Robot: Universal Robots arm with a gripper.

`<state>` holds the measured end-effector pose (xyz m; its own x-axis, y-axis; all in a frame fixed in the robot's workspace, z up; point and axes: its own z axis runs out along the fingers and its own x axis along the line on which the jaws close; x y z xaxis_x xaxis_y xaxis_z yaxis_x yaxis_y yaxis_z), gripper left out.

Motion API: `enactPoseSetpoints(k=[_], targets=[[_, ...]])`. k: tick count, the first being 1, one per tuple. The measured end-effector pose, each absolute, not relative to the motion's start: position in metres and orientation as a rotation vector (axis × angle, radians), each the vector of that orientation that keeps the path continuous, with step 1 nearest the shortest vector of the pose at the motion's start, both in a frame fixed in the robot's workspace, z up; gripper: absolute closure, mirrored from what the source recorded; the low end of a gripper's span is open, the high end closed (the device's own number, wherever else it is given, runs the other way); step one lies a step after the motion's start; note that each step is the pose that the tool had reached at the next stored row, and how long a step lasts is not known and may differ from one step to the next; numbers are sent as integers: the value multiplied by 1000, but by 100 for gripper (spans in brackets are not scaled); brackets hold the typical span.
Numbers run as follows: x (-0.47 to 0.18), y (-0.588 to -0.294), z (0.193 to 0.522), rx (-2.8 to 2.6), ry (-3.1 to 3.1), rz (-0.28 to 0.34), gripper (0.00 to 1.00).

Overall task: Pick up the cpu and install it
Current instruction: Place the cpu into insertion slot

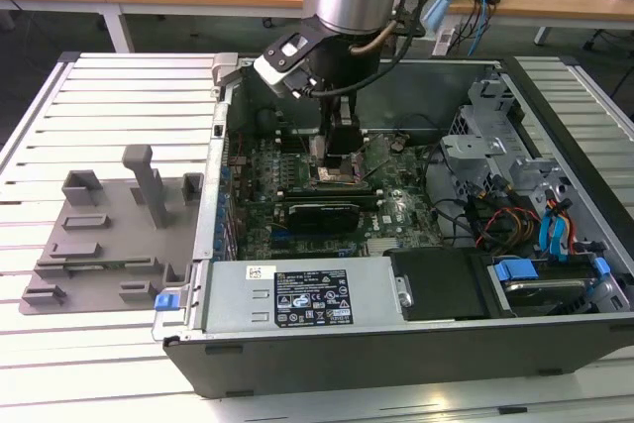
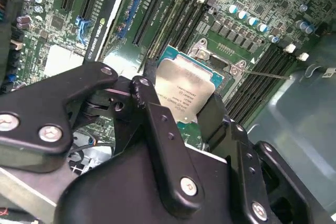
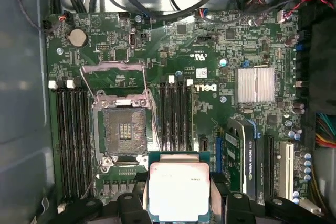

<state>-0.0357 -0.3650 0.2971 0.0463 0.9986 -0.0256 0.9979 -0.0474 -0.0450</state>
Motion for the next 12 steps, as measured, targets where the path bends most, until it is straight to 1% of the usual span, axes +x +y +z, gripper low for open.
enactPoseSetpoints(k=[2, 8, 10, 12], targets=[[-36, -362, 290, -2199, -2225, 79, 45], [-35, -362, 285, -2199, -2225, 80, 45], [-35, -351, 284, -2196, -2227, 79, 45], [-32, -347, 283, -2194, -2230, 79, 45]])
